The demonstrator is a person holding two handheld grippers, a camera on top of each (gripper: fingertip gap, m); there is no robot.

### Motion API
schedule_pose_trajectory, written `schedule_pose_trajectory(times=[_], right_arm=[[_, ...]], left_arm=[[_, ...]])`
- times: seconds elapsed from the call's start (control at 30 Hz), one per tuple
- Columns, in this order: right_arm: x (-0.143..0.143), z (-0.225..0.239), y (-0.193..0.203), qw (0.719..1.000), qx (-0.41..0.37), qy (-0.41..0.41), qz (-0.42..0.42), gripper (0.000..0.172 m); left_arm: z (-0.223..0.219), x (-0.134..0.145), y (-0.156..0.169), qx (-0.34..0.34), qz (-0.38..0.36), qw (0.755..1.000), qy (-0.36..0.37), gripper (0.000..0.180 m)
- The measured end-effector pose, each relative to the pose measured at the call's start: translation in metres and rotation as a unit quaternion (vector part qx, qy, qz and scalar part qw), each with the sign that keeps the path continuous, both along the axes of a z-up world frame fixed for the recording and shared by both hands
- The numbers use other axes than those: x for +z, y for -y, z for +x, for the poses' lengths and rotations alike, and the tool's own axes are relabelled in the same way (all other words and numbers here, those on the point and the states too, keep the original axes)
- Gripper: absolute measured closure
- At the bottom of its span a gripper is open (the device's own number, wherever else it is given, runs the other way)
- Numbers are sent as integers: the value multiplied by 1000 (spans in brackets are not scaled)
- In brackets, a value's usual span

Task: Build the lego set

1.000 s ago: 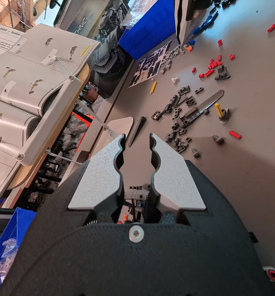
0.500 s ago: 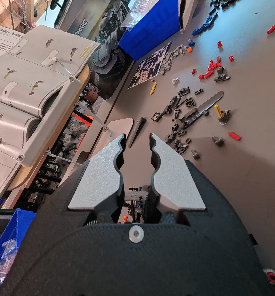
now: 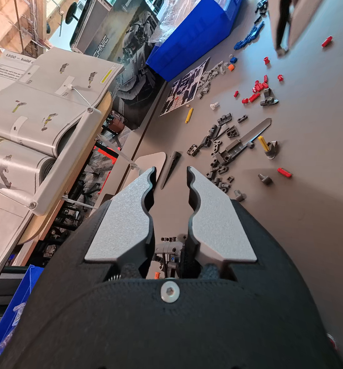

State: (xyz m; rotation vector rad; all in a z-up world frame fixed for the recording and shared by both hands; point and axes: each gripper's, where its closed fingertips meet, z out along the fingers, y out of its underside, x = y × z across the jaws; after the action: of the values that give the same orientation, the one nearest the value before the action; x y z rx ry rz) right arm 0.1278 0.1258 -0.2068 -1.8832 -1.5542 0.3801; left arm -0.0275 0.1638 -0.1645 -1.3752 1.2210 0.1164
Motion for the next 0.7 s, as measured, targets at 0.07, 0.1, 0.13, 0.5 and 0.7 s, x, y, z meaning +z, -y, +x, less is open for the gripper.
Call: schedule_pose_trajectory(times=[0.07,0.1,0.13,0.5,0.7], right_arm=[[-11,-14,15,1000,23,3,-15,167],[-17,-20,21,999,32,5,-23,167],[-24,-25,26,999,40,13,-29,167],[-57,-43,38,998,33,40,-44,160],[-48,-38,39,999,19,31,-37,150]], left_arm=[[1,1,2,-3,3,1000,-2,152],[2,1,3,-5,4,1000,-2,152],[2,2,4,-7,4,1000,-1,152],[4,2,9,-14,5,1000,-4,152],[4,6,9,-12,11,1000,-2,152]])
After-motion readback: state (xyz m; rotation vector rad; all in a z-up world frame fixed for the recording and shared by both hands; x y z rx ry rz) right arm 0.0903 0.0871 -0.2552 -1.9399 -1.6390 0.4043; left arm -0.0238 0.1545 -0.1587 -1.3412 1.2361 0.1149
